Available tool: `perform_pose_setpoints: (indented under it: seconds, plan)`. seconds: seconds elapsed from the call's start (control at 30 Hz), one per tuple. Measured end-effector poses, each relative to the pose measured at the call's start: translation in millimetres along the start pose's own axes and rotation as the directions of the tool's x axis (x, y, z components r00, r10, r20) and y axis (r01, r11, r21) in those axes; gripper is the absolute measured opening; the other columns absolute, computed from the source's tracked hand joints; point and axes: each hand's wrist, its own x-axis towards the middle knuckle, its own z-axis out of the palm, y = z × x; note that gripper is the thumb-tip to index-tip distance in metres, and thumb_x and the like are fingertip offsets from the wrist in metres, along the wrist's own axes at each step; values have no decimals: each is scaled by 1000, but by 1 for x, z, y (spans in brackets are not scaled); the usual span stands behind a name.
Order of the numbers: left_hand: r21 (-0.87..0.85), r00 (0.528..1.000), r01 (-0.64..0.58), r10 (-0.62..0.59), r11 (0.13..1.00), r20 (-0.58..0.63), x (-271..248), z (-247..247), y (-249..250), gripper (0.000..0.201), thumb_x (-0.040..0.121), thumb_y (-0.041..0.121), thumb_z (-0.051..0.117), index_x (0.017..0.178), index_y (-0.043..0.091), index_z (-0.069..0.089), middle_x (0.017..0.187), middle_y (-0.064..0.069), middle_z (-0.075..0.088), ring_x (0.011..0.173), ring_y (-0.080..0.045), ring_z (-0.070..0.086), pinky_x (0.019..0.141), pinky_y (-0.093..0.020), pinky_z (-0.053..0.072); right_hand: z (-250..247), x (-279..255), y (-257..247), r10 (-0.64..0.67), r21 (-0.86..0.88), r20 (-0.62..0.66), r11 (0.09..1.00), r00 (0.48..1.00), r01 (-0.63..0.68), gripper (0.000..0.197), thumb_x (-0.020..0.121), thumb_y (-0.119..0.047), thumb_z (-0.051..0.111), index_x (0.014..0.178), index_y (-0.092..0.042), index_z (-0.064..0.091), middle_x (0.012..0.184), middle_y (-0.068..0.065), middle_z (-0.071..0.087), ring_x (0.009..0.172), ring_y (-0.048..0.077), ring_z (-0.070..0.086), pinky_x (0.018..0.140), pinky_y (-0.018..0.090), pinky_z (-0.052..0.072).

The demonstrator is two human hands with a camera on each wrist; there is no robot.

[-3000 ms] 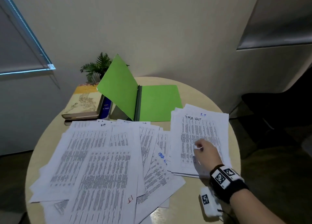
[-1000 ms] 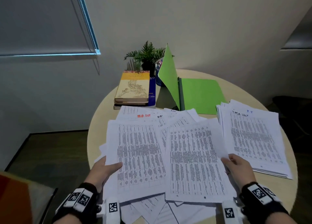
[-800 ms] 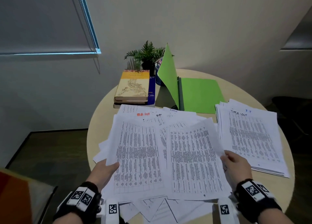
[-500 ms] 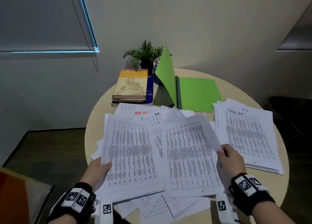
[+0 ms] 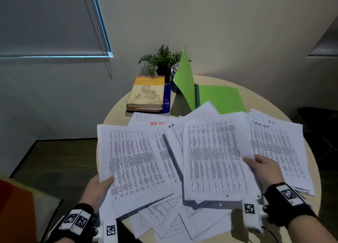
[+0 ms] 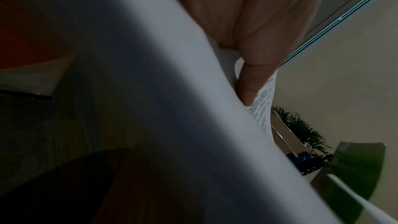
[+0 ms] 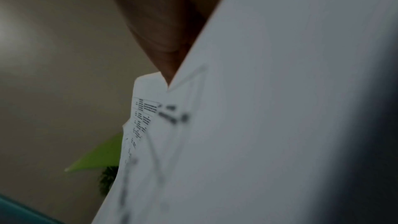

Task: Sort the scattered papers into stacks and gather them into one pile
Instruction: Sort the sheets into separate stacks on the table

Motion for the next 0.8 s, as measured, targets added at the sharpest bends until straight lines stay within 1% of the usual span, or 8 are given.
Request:
perform_pose_setpoints:
  seconds: [0.13,0.27,0.33,0.43,0.57,0.67,0.73,0.8]
  plan:
    - [-26,999,-46,46,999,15,-9,11,4,23,94,6,52,115,11,60,108,-16,69,96,-32,66,86,-43,50,-7,-1,-5,-1,172,29,985,1000,-4,24,81,-7,69,76,13,57,70,17,53,65,21,49,56,24,40]
    - [-25,990,-131,132,991,56,-21,43,6,21,95,15,54,115,15,61,106,-5,71,94,-23,68,73,-31,53,21,-15,2,3,105,87,994,996,-12,27,80,-10,69,66,6,52,58,13,46,48,13,42,48,18,33]
    - [-18,981,-175,176,984,79,-25,57,7,33,94,27,55,124,14,58,114,-2,70,103,-20,67,83,-31,52,41,-27,11,21,52,139,998,990,-29,42,75,-22,72,68,11,48,62,14,48,58,17,44,58,27,34]
    - [-40,973,-195,198,980,115,-28,70,11,47,91,42,56,132,18,54,123,6,64,114,-14,59,98,-32,44,70,-44,23,35,53,186,998,982,-45,42,73,-30,72,55,-9,40,55,8,38,58,17,36,60,32,29]
    - [-61,970,-168,176,984,165,-27,77,17,33,96,30,49,125,18,57,115,6,67,101,-8,64,75,-19,49,88,-71,19,-58,-99,272,991,961,88,53,88,-32,62,44,-17,35,42,-1,34,46,16,34,56,27,31]
    - [-18,972,-186,187,982,144,-22,72,18,23,97,23,48,114,16,62,103,5,71,84,-3,70,64,-15,52,89,-75,5,-74,-91,228,991,971,97,49,92,-34,56,48,-20,39,35,-8,37,41,10,36,56,24,36]
    - [-3,978,-175,174,985,116,-20,66,18,18,97,21,50,107,19,64,100,6,71,85,-6,70,71,-21,54,88,-71,-1,-6,58,188,998,982,-5,29,92,-32,56,65,-23,61,37,-20,45,39,-6,41,79,27,49]
    - [22,981,-164,160,986,110,-19,60,17,20,96,24,52,112,19,63,108,1,71,101,-18,67,92,-36,50,86,-65,-12,22,155,213,986,977,-56,17,92,-31,57,95,-19,69,59,-25,57,48,-10,51,96,31,47]
